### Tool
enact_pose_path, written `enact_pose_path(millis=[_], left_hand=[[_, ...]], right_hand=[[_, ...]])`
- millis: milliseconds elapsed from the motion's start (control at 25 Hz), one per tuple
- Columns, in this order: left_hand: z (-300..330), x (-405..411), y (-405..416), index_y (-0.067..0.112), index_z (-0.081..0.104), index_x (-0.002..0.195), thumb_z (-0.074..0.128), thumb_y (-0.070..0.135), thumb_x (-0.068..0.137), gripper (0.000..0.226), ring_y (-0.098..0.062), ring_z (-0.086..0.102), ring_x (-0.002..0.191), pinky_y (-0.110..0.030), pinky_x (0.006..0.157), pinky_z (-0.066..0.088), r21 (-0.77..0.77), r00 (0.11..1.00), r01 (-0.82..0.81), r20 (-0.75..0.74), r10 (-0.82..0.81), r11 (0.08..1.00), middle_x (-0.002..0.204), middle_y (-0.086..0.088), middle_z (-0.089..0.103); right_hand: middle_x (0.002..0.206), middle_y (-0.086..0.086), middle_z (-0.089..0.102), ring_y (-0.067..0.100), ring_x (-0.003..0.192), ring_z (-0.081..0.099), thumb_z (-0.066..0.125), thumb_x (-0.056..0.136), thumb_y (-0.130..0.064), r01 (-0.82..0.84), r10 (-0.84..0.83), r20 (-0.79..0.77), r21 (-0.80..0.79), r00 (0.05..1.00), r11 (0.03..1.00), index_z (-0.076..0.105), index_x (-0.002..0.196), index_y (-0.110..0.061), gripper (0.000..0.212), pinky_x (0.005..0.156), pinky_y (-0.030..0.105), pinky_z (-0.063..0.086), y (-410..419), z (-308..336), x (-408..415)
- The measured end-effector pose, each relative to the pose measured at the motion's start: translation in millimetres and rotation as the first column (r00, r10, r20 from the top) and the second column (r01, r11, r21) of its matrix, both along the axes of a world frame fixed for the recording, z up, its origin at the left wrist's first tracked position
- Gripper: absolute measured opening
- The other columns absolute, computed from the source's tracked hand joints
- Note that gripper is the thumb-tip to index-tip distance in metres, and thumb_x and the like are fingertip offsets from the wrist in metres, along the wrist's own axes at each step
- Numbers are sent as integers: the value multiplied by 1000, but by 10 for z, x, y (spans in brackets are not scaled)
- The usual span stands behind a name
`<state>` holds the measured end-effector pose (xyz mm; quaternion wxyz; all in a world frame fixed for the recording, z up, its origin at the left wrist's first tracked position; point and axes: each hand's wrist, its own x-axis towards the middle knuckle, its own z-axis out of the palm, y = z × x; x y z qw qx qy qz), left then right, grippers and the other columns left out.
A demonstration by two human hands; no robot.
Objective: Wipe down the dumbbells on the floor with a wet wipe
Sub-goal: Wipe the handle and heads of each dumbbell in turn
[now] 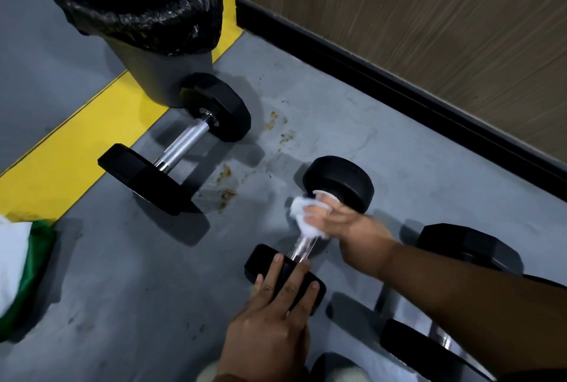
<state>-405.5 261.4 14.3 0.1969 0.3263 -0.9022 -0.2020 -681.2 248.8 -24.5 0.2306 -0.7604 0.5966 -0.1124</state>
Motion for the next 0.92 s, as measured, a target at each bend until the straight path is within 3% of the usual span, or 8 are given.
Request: enact_pose_path(millis=[120, 320, 480, 560, 640, 720, 760, 920], left_hand=[[0, 12, 28, 29, 75, 117, 63, 13, 74, 48, -29, 50, 138, -48, 93, 58, -18, 1000, 18, -15, -18, 1000, 145, 4, 57], [27, -32, 103, 29, 77, 114, 51, 16, 82, 43, -27, 50, 137, -46, 95, 56, 15, 999, 10, -32, -10, 1000, 144, 5, 58], [30, -28, 127, 30, 77, 111, 68, 12, 67, 48, -23, 48, 140, -42, 99, 54, 91, 999, 46, -21, -45, 995, 146, 6, 56], [28, 3, 131, 30, 77, 112, 65, 15, 73, 43, -23, 47, 141, -41, 100, 53, 71, 996, 89, -28, -87, 994, 147, 6, 55], [48, 18, 116, 31, 77, 112, 43, 22, 92, 40, -22, 48, 140, -39, 102, 50, 53, 995, 102, -18, -101, 993, 147, 7, 55], [37, 16, 110, 31, 77, 111, 33, 23, 96, 47, -23, 50, 138, -39, 100, 50, 48, 995, 100, -5, -99, 994, 146, 6, 56], [34, 10, 111, 31, 77, 111, 39, 20, 92, 44, -23, 50, 137, -39, 99, 51, 42, 994, 107, -4, -106, 993, 146, 6, 56], [17, -5, 155, 31, 77, 107, 57, 19, 76, 39, -22, 49, 139, -39, 102, 50, 45, 993, 120, -4, -120, 992, 146, 6, 56]], right_hand=[[162, -20, 31, 13, 156, 16, 46, 71, 19, 149, -151, 75, 33, 986, 988, 38, 150, -44, 101, 108, 51, 48, 85, -21, 130], [161, -8, 39, 20, 154, 24, 43, 84, 6, -185, 187, 91, -33, 978, 982, 50, 149, -20, 70, 114, 45, 43, 267, 2, 348], [158, -10, 42, 16, 153, 26, 48, 69, 19, 128, -126, 70, -21, 990, 992, 50, 148, -31, 93, 112, 51, 44, 27, -31, -33], [160, -11, 38, 14, 153, 26, 53, 73, 18, 162, -160, 50, -34, 986, 986, 47, 150, -33, 93, 114, 45, 43, 146, -13, 176], [161, -13, 36, 15, 154, 24, 52, 86, 6, -19, 20, 98, -17, 995, 1000, 47, 151, -29, 74, 113, 40, 44, 311, 35, 430], [160, -10, 39, 18, 154, 25, 43, 90, -1, -211, 212, 63, -32, 975, 977, 49, 150, -22, 63, 110, 41, 47, 295, 40, 383], [159, -8, 42, 18, 153, 28, 40, 87, 3, -204, 205, 33, -38, 978, 978, 51, 148, -22, 67, 110, 43, 47, 209, 27, 263], [158, -8, 43, 13, 153, 24, 43, 73, 10, 143, -143, -2, -30, 990, 989, 49, 148, -28, 85, 108, 48, 48, 56, -10, 16]])
